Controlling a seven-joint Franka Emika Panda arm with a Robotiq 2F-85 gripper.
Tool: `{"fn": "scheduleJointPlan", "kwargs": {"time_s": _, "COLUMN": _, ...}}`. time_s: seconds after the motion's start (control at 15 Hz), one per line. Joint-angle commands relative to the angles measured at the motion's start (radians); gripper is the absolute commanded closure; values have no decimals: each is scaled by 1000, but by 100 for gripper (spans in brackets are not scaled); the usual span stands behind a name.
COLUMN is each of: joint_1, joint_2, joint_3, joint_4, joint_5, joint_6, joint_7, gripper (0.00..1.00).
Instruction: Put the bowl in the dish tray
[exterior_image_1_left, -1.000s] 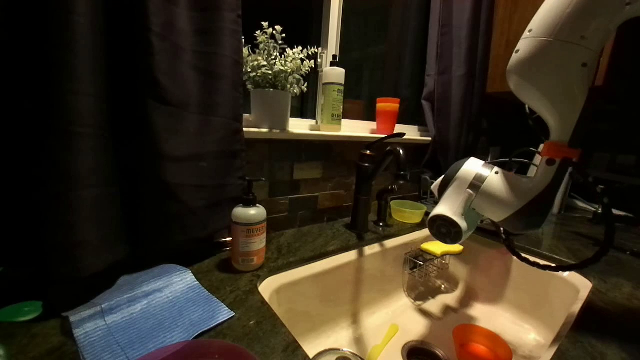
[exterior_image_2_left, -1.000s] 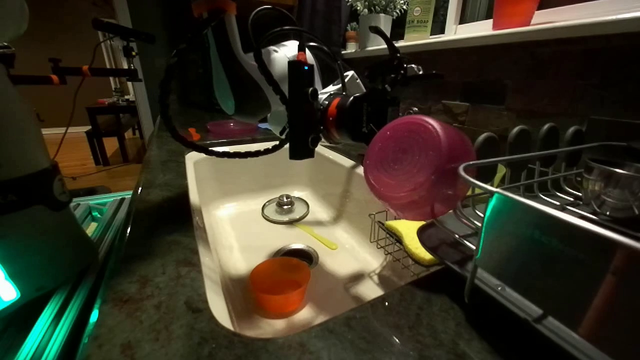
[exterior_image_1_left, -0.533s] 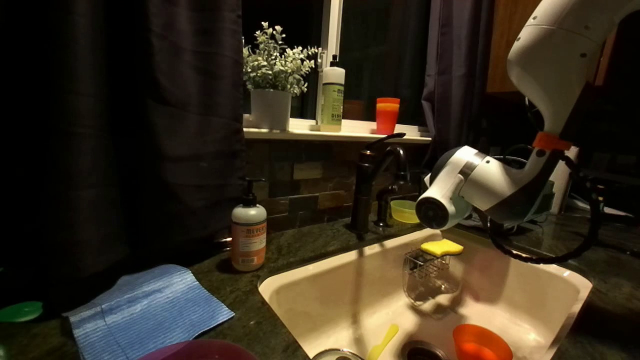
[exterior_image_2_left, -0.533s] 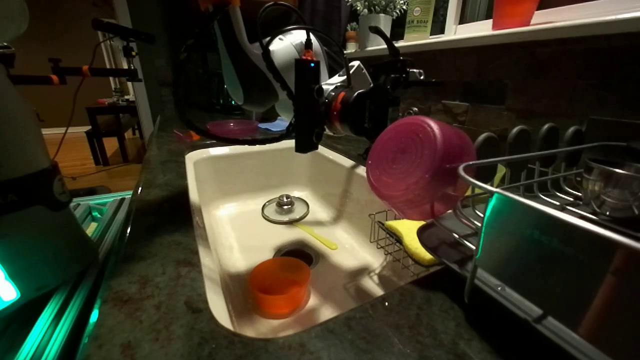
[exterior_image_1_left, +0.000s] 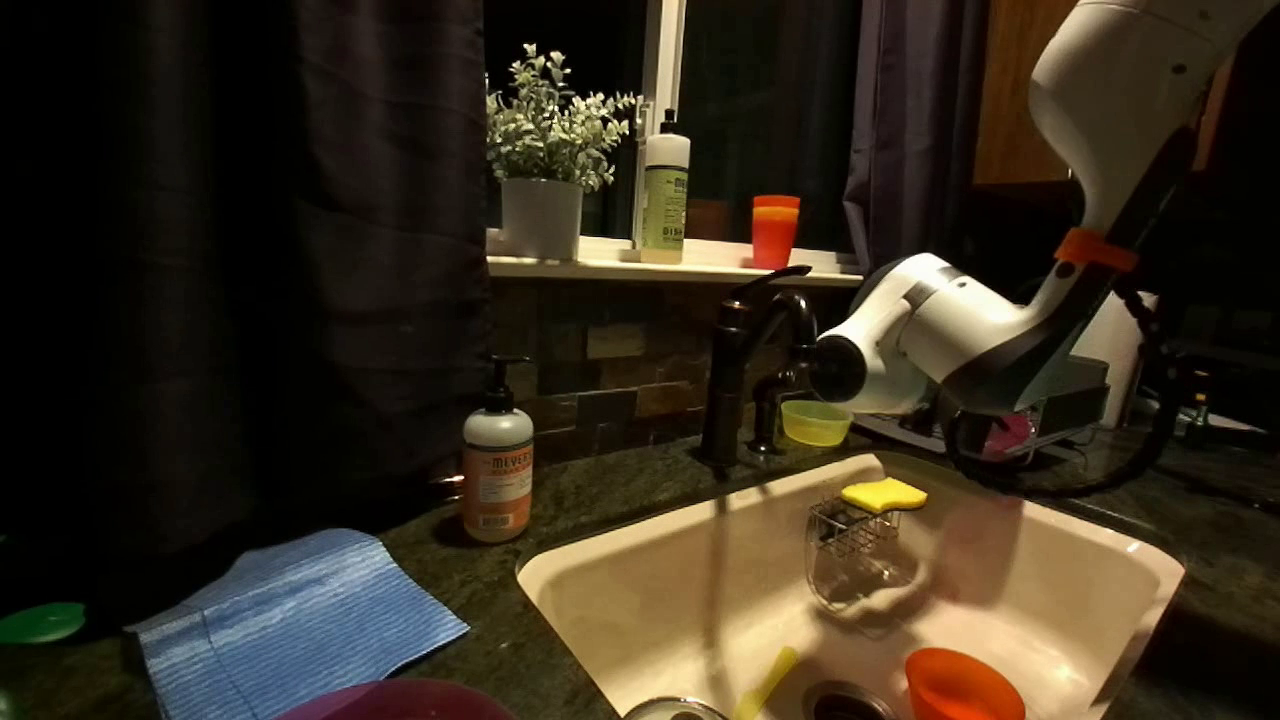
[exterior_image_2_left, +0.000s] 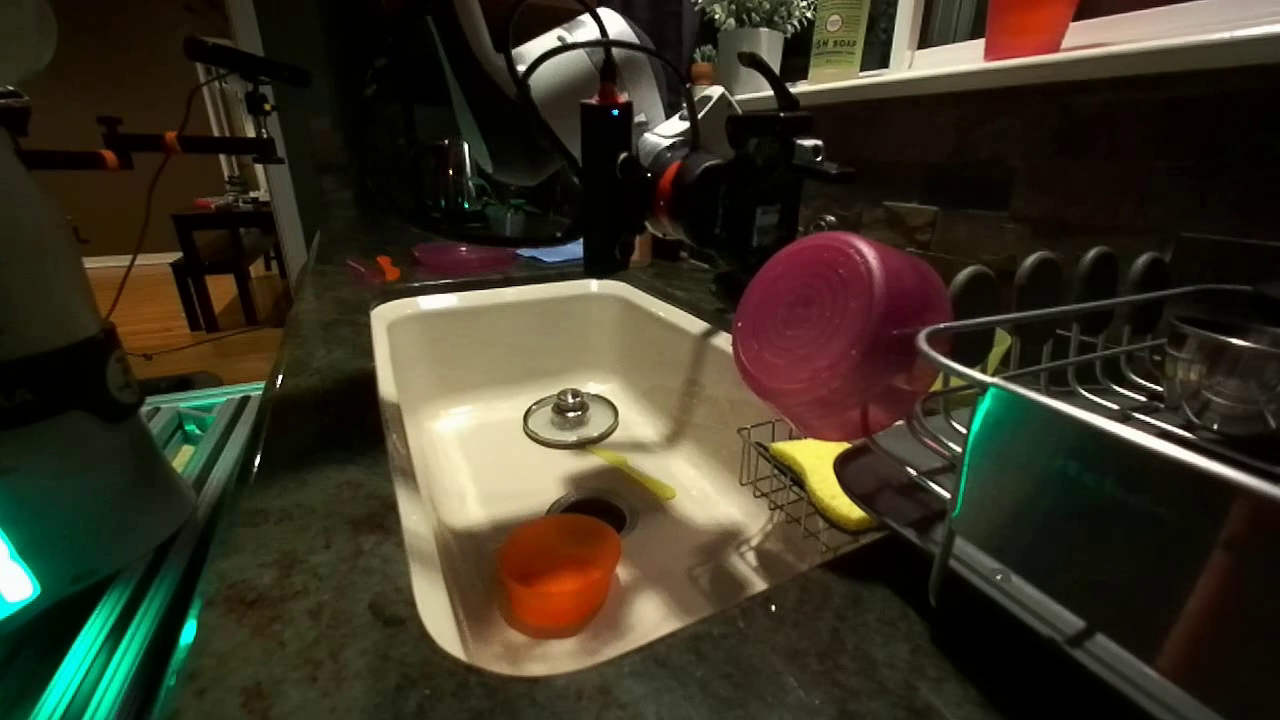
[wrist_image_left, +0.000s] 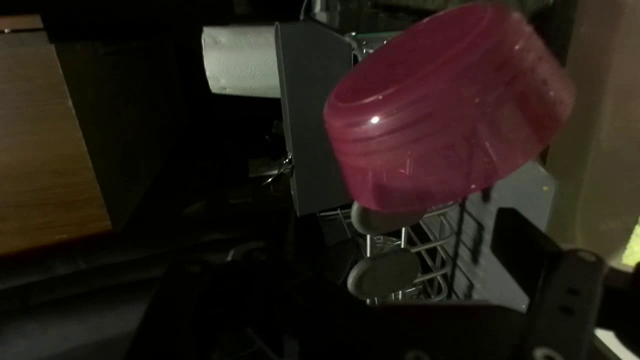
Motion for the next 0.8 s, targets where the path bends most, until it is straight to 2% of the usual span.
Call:
{"fn": "scheduleJointPlan", "kwargs": {"time_s": 0.0, "joint_1": 16, "joint_2": -107, "joint_3": 3, "joint_4": -6, "joint_5": 171, "joint_6": 32, "joint_7": -16, "gripper": 0}}
{"fn": "scheduleJointPlan", "kwargs": {"time_s": 0.33, "joint_1": 23, "joint_2": -275, "joint_3": -18, "joint_4": -20, "joint_5": 375, "joint_6": 42, "joint_7": -65, "gripper": 0}}
{"fn": "scheduleJointPlan", "kwargs": {"time_s": 0.73, "joint_1": 18, "joint_2": -496, "joint_3": -73, "joint_4": -71, "joint_5": 525, "joint_6": 113, "joint_7": -156, "gripper": 0}}
